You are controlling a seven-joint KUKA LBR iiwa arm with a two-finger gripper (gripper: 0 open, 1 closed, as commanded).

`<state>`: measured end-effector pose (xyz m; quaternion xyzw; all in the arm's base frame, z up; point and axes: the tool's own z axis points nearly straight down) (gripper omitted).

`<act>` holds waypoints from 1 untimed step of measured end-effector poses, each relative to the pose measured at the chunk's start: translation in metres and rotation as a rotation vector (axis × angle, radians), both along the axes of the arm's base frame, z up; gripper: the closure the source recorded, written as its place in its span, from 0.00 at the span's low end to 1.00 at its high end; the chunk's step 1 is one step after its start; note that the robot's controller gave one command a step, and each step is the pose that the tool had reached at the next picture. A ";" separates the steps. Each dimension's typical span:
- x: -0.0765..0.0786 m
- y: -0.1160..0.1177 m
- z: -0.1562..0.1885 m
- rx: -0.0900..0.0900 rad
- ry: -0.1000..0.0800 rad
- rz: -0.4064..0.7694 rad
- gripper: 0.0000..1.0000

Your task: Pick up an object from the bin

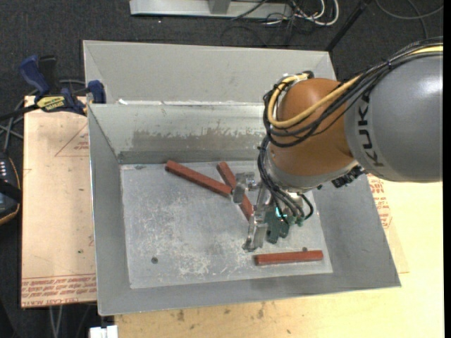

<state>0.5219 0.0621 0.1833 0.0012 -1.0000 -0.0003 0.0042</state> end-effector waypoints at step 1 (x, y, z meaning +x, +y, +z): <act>0.002 0.000 0.004 0.001 -0.008 -0.002 0.00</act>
Offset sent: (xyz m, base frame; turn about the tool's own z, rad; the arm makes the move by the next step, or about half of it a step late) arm 0.0530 -0.0982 -0.1133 0.0650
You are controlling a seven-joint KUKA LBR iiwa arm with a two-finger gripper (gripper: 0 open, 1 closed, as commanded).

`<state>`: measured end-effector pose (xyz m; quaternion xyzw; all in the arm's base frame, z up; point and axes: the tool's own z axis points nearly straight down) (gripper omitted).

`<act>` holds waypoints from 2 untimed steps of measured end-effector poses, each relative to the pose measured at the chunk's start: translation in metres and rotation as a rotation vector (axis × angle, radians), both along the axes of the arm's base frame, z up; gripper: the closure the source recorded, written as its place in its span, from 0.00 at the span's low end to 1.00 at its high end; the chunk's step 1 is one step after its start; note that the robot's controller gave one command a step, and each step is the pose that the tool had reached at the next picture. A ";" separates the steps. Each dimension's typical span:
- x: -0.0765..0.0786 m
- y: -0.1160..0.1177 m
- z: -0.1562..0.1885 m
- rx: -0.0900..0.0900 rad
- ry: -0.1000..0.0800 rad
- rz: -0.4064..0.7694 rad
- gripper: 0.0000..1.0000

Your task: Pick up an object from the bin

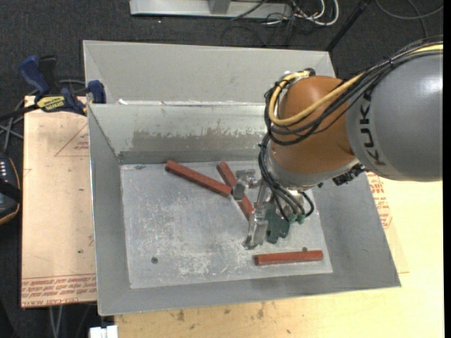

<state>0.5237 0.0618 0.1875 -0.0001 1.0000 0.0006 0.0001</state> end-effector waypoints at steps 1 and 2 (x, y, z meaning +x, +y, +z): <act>0.032 -0.056 -0.066 0.000 -0.006 -0.036 0.00; 0.092 -0.057 -0.060 -0.001 0.001 -0.259 0.00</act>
Offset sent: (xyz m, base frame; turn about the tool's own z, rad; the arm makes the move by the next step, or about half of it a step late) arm 0.1179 -0.0496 -0.0445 0.3108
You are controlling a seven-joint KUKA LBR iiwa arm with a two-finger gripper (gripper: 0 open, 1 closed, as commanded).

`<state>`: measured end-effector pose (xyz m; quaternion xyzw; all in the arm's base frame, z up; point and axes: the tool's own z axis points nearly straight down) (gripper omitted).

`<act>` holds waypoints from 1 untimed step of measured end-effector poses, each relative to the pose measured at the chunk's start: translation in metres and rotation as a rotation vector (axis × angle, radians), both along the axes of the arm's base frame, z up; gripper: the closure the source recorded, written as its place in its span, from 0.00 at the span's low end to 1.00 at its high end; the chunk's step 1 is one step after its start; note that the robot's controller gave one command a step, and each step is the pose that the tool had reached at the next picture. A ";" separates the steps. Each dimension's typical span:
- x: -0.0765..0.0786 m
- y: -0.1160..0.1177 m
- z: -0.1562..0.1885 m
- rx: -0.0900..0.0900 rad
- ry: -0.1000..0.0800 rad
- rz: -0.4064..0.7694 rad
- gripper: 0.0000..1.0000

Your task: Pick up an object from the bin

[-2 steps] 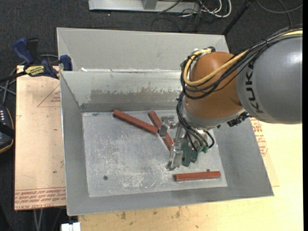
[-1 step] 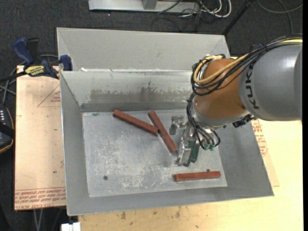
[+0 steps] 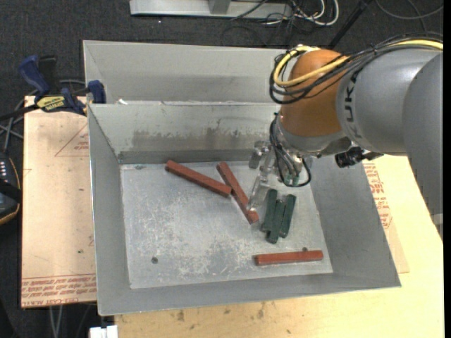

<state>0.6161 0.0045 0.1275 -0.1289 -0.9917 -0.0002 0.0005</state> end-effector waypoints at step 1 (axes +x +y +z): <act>0.002 -0.003 -0.001 0.000 -0.006 -0.038 0.00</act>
Offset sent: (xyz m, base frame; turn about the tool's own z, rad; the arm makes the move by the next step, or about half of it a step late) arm 0.0017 0.0526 -0.0575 0.0454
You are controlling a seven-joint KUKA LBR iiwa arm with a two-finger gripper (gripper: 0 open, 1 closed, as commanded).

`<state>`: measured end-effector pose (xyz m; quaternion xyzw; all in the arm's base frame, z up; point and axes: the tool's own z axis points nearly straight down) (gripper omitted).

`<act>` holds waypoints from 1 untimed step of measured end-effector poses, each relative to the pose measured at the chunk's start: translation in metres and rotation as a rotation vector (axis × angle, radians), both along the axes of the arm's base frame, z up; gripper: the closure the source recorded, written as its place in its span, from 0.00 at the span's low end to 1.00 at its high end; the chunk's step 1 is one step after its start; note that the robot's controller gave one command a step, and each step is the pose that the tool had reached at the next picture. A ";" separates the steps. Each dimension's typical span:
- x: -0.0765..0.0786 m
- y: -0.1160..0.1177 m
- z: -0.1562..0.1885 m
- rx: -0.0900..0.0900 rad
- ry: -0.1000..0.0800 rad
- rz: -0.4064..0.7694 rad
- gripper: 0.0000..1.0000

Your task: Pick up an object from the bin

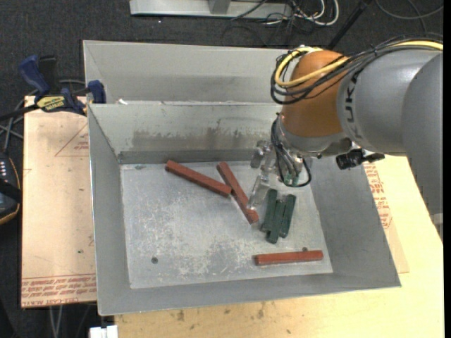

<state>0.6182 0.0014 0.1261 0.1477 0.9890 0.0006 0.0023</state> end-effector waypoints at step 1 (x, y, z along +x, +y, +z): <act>0.000 0.045 -0.046 0.000 0.000 -0.006 0.00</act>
Offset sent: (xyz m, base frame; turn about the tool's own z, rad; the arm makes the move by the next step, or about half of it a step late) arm 0.0014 0.0546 -0.0561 0.1599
